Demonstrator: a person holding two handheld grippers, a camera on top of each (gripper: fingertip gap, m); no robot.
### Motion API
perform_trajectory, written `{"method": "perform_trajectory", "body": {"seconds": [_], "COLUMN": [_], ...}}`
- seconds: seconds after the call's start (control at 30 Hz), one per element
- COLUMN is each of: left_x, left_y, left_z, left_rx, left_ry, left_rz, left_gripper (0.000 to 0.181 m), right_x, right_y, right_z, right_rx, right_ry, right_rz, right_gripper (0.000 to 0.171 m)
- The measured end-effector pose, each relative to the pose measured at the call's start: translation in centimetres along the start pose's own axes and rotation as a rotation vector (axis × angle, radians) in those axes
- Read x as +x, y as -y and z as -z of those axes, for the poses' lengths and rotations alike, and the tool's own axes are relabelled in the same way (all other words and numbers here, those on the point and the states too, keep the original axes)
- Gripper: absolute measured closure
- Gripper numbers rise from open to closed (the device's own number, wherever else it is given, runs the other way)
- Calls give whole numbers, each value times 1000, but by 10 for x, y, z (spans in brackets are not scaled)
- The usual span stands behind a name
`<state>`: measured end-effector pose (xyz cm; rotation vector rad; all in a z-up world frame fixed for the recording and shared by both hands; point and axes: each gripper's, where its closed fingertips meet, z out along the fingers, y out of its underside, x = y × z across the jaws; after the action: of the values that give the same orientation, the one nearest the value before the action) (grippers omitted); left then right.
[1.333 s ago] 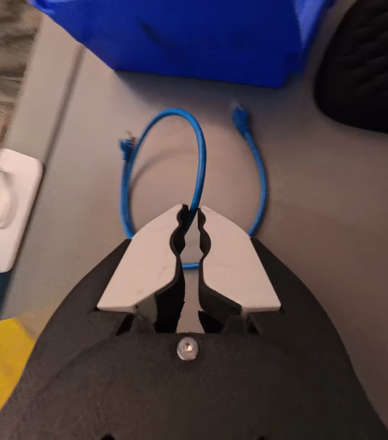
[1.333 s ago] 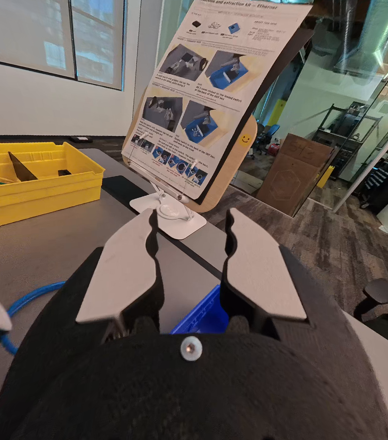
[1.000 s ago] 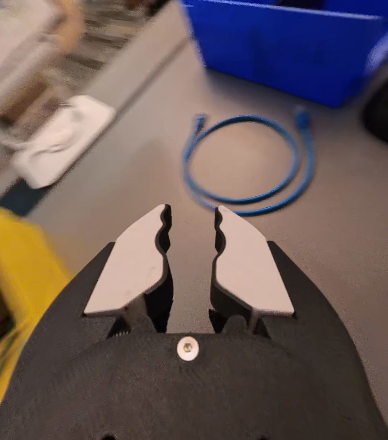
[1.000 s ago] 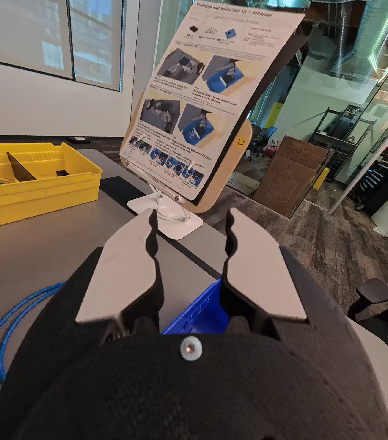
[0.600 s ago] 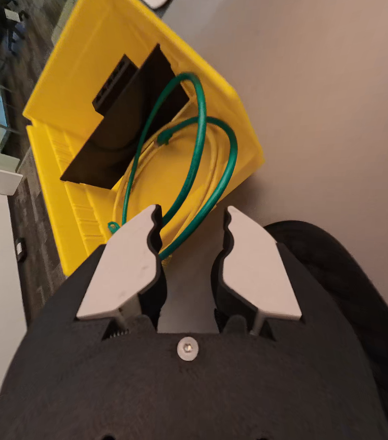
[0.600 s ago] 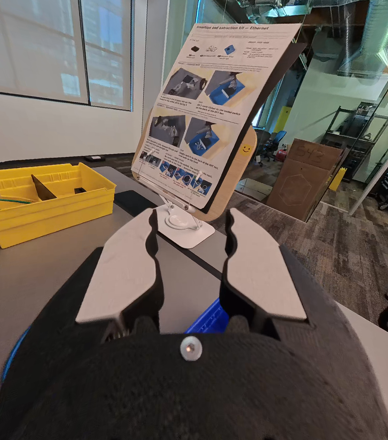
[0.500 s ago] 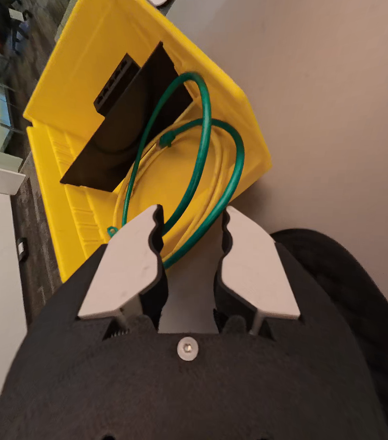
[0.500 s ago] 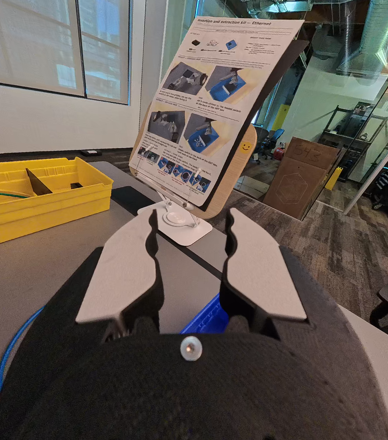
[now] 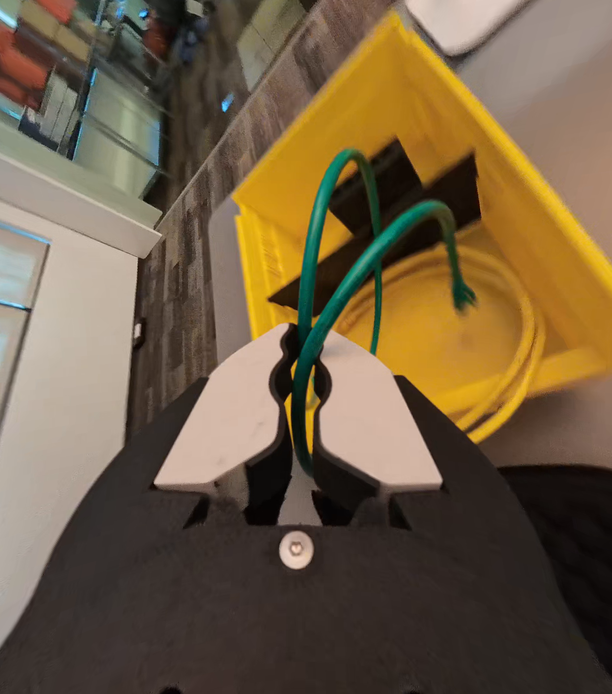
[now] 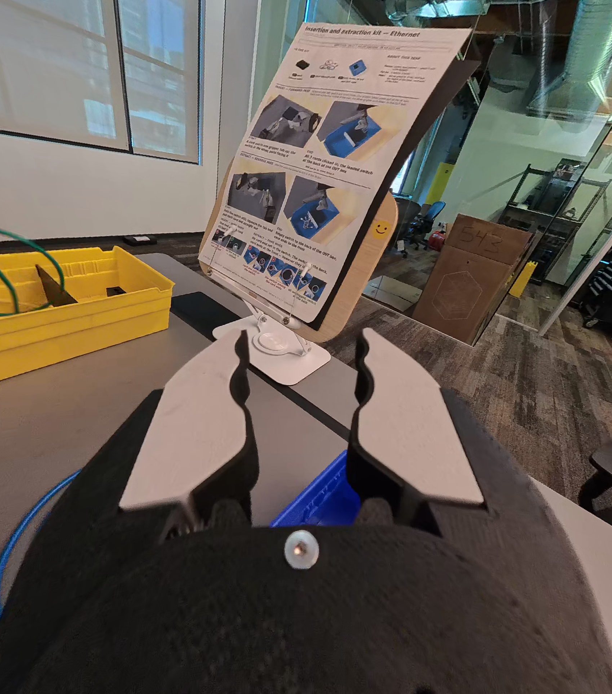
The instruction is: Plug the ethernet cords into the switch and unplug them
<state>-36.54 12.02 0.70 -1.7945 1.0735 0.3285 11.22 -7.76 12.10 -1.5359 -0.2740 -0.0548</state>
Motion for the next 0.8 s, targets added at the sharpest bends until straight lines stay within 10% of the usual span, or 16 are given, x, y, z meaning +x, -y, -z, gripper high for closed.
{"method": "perform_trajectory", "body": {"seconds": [0.03,0.23,0.37,0.6,0.8], "left_x": [-11,-26,46,188,287], "left_y": [16,155,227,253,235], "left_z": [10,64,75,-7,11], "left_rx": [39,212,279,175,229], "left_ry": [-8,66,113,-115,-255], "left_rz": [52,11,-186,-375,-503], "left_gripper": [176,177,177,177,177], "right_x": [2,4,4,12,13], "right_y": [1,3,3,-2,-2], "right_z": [1,2,3,8,9], "right_rx": [7,23,2,-5,2], "right_ry": [-3,-2,-21,-37,-22], "right_rz": [-6,-32,11,-6,-33], "right_gripper": [116,116,116,116,116]}}
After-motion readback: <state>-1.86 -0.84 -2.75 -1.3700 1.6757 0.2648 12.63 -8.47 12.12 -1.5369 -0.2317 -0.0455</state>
